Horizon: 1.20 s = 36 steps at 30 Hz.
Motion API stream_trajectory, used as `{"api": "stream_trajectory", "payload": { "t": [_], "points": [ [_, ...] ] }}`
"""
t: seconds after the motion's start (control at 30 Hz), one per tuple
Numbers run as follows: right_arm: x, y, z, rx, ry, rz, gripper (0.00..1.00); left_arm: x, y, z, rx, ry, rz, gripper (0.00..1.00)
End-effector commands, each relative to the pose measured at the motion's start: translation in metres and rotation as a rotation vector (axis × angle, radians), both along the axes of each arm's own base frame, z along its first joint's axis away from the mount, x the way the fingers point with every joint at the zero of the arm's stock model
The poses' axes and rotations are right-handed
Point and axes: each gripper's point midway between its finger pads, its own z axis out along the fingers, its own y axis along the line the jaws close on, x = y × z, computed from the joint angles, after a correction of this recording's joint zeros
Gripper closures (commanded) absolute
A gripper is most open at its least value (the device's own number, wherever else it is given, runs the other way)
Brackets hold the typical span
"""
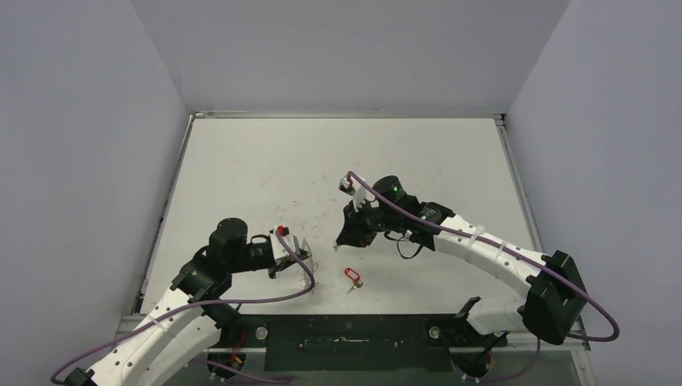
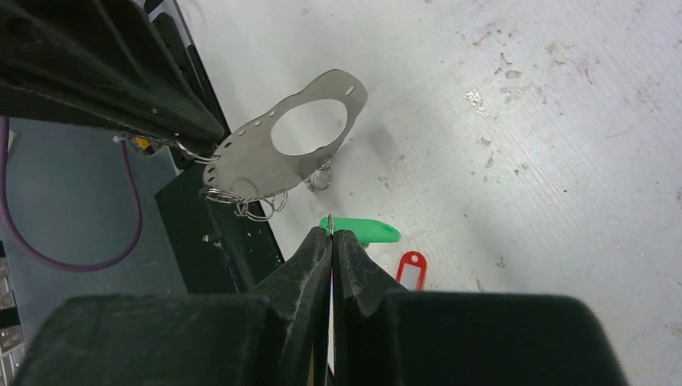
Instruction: Put the keys on the keyring
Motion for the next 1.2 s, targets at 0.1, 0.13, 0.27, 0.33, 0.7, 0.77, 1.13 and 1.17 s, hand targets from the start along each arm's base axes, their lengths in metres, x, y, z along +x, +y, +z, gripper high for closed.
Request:
{"api": "stream_trajectory", "payload": {
  "t": [0.1, 0.13, 0.27, 0.33, 0.7, 0.77, 1.13, 1.17],
  "points": [
    [-0.010, 0.016, 0.038, 0.059, -0.107, 0.108, 1.00, -0.004, -0.011, 0.016, -0.093, 0.015, -0.037, 1.00],
    [-0.010, 0.017, 0.038, 0.059, -0.107, 0.109, 1.00, -0.005, -0.013, 0.021, -0.119, 0.016, -0.046, 1.00],
    [-0.011, 0.020, 0.046, 0.086, -0.117, 0.121, 1.00, -0.005, -0.018, 0.035, -0.212, 0.002, -0.064, 1.00],
    [-0.012, 0.020, 0.051, 0.100, -0.127, 0.126, 1.00, -0.002, -0.018, 0.041, -0.250, -0.016, -0.058, 1.00],
    [-0.021, 0.021, 0.053, 0.117, -0.134, 0.184, 1.00, 0.016, -0.026, 0.045, -0.360, 0.058, 0.036, 1.00],
    [-0.022, 0.020, 0.055, 0.115, -0.140, 0.191, 1.00, 0.017, -0.028, 0.043, -0.363, 0.073, 0.044, 1.00],
    [-0.026, 0.011, 0.060, 0.095, -0.177, 0.207, 1.00, 0.024, -0.039, 0.031, -0.395, 0.074, 0.054, 1.00],
    [-0.026, 0.010, 0.061, 0.093, -0.180, 0.210, 1.00, 0.024, -0.041, 0.030, -0.394, 0.077, 0.052, 1.00]
  ]
}}
